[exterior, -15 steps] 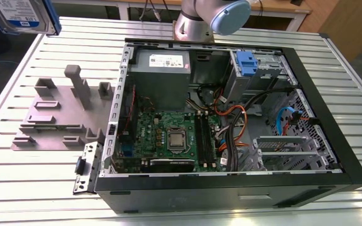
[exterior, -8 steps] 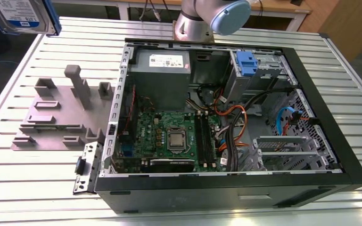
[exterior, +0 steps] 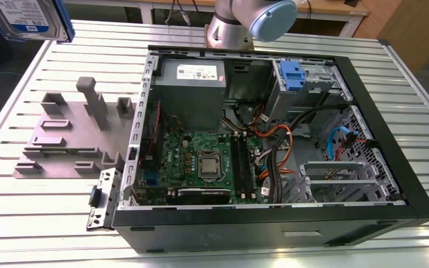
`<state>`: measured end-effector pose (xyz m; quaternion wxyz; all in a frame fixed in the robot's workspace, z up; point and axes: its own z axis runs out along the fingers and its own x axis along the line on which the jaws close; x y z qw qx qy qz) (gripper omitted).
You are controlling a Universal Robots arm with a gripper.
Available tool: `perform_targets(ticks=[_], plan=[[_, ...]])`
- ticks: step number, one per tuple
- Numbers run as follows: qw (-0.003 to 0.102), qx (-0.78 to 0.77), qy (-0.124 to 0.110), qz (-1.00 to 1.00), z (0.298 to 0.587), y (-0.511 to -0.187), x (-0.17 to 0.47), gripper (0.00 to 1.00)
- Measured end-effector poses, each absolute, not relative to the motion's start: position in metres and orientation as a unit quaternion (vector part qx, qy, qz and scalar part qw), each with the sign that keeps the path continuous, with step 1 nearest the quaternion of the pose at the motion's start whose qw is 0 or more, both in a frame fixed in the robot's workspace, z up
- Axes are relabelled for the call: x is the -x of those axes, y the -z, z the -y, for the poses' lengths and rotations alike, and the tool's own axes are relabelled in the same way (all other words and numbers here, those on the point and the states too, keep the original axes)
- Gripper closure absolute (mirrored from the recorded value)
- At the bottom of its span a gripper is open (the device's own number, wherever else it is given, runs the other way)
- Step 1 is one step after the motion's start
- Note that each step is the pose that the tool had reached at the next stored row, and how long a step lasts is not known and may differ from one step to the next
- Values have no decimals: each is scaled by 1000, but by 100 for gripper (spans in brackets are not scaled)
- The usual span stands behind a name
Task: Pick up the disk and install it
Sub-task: 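Pick up the disk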
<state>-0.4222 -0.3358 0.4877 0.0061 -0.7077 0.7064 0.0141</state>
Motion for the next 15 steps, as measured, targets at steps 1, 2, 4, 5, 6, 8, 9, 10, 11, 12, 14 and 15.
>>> perform_targets(ticks=[1,2,4,5,6,8,9,10,11,12,14,15], plan=[[6,708,-14,-706,336,-488,422,64],[6,708,-14,-706,336,-488,421,64],[6,708,-14,-706,336,-488,420,64],[6,708,-14,-706,336,-488,420,64],[6,708,-14,-706,336,-488,420,64],[6,708,-14,-706,336,-488,420,64],[6,708,-14,-706,336,-488,420,64],[6,708,-14,-706,336,-488,419,64],[6,708,-14,-706,336,-488,419,64],[6,708,-14,-706,336,-488,419,64],[6,708,-14,-706,336,-488,418,64],[6,708,-14,-706,336,-488,418,64]])
